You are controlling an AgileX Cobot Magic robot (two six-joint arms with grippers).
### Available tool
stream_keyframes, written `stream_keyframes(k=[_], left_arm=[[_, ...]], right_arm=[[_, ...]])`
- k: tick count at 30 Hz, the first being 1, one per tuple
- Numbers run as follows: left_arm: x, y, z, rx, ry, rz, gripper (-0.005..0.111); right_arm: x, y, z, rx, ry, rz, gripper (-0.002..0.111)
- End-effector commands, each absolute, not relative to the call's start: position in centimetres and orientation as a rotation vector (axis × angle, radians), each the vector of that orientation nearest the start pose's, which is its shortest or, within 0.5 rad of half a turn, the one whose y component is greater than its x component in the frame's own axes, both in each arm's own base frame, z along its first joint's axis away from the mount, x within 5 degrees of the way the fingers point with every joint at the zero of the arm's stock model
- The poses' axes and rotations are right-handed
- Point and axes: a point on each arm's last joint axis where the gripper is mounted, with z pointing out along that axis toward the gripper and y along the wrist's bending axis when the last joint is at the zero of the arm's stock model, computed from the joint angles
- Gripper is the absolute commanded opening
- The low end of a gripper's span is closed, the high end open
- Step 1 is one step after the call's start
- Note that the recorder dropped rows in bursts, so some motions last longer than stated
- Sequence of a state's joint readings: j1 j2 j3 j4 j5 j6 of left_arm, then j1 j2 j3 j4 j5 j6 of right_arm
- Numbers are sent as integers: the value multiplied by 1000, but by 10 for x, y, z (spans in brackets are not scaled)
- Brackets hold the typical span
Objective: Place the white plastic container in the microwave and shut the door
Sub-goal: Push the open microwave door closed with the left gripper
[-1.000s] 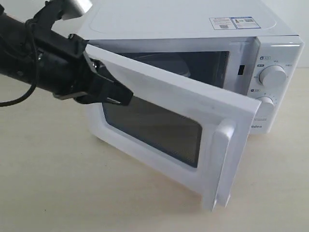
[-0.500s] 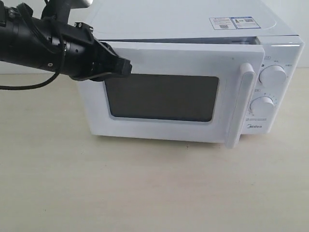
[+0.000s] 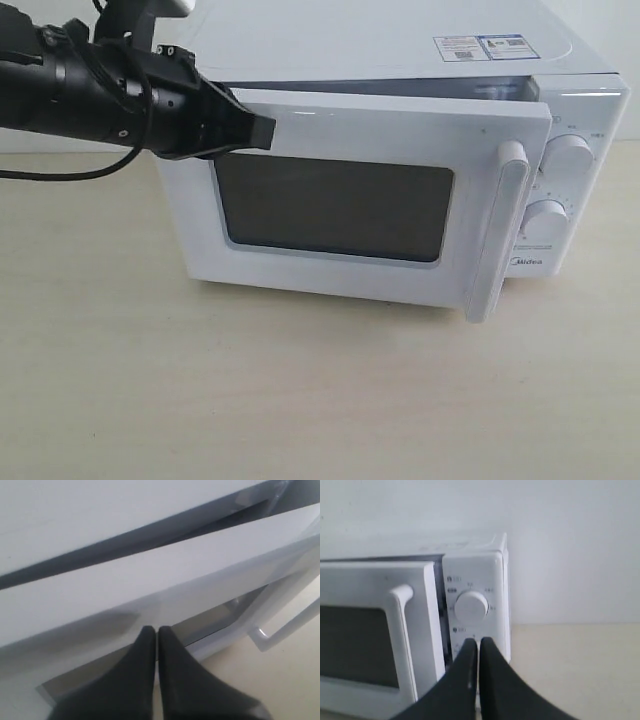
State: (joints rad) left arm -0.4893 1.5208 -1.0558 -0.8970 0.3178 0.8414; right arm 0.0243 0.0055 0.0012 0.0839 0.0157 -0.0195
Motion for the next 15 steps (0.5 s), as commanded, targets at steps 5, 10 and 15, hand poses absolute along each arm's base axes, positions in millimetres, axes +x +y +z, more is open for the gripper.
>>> stream_keyframes(k=[5, 10, 15], left_arm=[[294, -184, 276, 631, 2111, -561, 4], [296, -183, 280, 607, 2085, -541, 4], [291, -183, 283, 628, 2094, -577, 4]], right_arm=[[54, 0, 227, 122, 1328, 166, 1], [54, 0, 227, 190, 1318, 253, 1], [54, 0, 227, 197, 1321, 260, 1]])
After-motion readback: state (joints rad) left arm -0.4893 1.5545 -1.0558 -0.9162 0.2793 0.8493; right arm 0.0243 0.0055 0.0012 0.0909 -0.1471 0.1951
